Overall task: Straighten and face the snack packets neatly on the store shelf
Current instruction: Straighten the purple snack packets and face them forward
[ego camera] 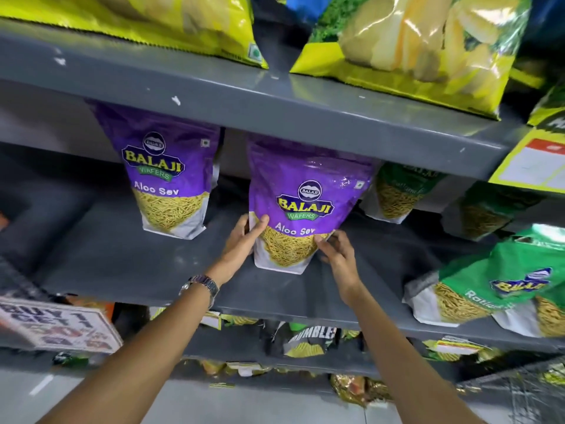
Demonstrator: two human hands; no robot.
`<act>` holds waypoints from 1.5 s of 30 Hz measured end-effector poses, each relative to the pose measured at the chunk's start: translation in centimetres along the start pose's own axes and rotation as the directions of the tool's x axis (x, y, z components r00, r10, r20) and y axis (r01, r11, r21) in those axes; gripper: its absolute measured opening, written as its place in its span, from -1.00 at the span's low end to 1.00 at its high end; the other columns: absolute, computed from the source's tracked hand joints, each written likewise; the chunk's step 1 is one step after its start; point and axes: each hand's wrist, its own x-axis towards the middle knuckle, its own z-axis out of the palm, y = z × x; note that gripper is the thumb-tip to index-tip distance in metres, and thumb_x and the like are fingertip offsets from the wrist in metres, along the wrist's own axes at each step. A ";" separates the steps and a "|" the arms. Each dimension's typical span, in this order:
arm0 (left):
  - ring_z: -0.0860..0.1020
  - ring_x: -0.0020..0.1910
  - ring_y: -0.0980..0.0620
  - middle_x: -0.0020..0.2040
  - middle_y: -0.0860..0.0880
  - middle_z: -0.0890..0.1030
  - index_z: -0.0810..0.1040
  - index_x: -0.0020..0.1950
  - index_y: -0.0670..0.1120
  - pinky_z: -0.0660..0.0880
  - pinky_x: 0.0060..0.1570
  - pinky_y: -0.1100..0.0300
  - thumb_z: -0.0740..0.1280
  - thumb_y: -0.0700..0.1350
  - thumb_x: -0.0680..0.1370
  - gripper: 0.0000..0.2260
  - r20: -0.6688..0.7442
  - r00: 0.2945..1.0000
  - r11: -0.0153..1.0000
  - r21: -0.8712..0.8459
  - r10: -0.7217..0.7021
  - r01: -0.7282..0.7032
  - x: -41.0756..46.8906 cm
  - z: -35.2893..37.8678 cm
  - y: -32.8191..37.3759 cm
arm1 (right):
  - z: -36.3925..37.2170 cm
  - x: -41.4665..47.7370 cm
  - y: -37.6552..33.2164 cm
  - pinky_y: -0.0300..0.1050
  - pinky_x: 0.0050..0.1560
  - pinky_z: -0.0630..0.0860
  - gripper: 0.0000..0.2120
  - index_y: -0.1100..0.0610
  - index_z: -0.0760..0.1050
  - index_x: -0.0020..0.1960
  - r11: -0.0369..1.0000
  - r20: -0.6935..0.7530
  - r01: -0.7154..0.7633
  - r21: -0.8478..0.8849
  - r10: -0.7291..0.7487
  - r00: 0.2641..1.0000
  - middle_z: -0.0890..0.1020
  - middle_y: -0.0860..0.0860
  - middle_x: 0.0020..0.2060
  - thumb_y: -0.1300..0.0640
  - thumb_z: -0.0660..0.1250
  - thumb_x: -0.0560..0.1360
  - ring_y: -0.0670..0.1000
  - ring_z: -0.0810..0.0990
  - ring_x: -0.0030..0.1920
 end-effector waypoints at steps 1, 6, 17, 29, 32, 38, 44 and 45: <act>0.57 -0.02 0.21 -0.02 0.15 0.62 0.48 -0.03 0.10 0.48 0.14 0.09 0.29 0.12 0.50 -0.87 0.003 1.000 1.000 0.005 -0.005 0.005 -0.5 -0.1 -0.1 | 0.0 -0.5 0.0 -0.18 0.03 0.50 -0.87 0.08 0.44 -0.09 1.000 -0.004 0.002 0.000 -0.002 1.000 0.59 -0.04 -0.16 0.30 0.28 0.50 -0.22 0.59 -0.16; 0.56 0.13 0.15 0.12 0.11 0.62 0.47 0.15 0.10 0.48 0.18 0.06 0.35 0.33 0.34 -0.51 0.039 0.999 0.999 0.015 -0.035 0.034 -2.9 -0.7 -0.5 | -0.2 -2.9 0.2 -0.20 -0.05 0.51 -0.86 0.06 0.44 -0.12 0.999 -0.042 0.002 -0.039 -0.003 0.999 0.60 -0.03 -0.20 0.29 0.31 0.48 -0.26 0.59 -0.25; 0.55 0.09 0.13 0.04 0.14 0.61 0.46 0.02 0.12 0.46 0.13 0.13 0.28 0.14 0.50 -0.83 0.035 0.999 0.999 -0.004 -0.034 0.034 -5.5 -0.2 -0.5 | -0.5 -6.1 -0.2 -0.20 -0.04 0.50 -0.90 0.08 0.43 -0.06 0.996 -0.047 -0.012 -0.083 0.008 0.999 0.62 -0.05 -0.14 0.22 0.33 0.49 -0.29 0.61 -0.20; 0.53 -0.02 0.35 0.02 0.22 0.57 0.45 0.02 0.15 0.43 -0.08 0.33 0.23 0.05 0.55 -0.93 0.030 1.000 1.000 0.028 -0.009 0.008 -6.7 -0.3 -0.9 | -0.5 -6.5 0.6 -0.41 -0.20 0.53 -0.86 0.18 0.42 0.06 0.993 -0.068 0.021 -0.118 -0.029 0.997 0.60 -0.03 -0.08 0.25 0.29 0.50 -0.32 0.60 -0.20; 0.53 -0.01 0.34 0.02 0.20 0.58 0.46 0.01 0.13 0.44 -0.07 0.33 0.23 0.02 0.55 -0.94 0.024 1.000 1.000 0.013 0.007 -0.007 -6.5 -0.2 -1.1 | -0.4 -6.6 0.7 -0.42 -0.21 0.52 -0.85 0.18 0.42 0.06 0.994 -0.075 0.028 -0.106 -0.036 0.997 0.60 -0.03 -0.08 0.25 0.29 0.50 -0.31 0.60 -0.19; 0.54 0.13 0.12 0.08 0.08 0.60 0.47 0.03 0.15 0.45 -0.03 0.33 0.33 0.19 0.43 -0.76 0.014 0.998 0.998 -0.008 0.059 -0.059 -6.0 -0.6 -1.8 | 0.5 -7.7 0.9 -0.18 0.13 0.46 -0.71 0.11 0.39 0.19 0.992 -0.165 0.087 -0.091 -0.101 0.981 0.56 -0.04 0.10 0.14 0.33 0.50 -0.18 0.55 0.11; 0.54 0.01 0.16 0.03 -0.05 0.55 0.45 0.09 0.06 0.45 -0.02 0.42 0.37 -0.05 0.41 -0.73 -0.490 0.825 0.913 -0.130 0.281 -0.388 -4.6 -6.0 -0.2 | 5.8 -12.0 1.9 -0.03 0.08 0.47 -0.70 -0.08 0.37 0.16 0.748 0.063 0.508 -0.427 -0.536 0.842 0.50 -0.06 0.03 0.05 0.29 0.45 0.00 0.51 0.07; 0.54 -0.03 0.19 0.00 -0.05 0.55 0.45 0.08 0.03 0.45 -0.02 0.40 0.38 -0.03 0.39 -0.72 -0.565 0.772 0.892 -0.132 0.291 -0.433 -4.0 -7.6 0.2 | 7.5 -12.1 1.9 -0.09 0.10 0.46 -0.67 -0.13 0.34 0.20 0.739 0.226 0.542 -0.400 -0.494 0.840 0.49 -0.09 0.08 0.05 0.30 0.46 -0.04 0.50 0.12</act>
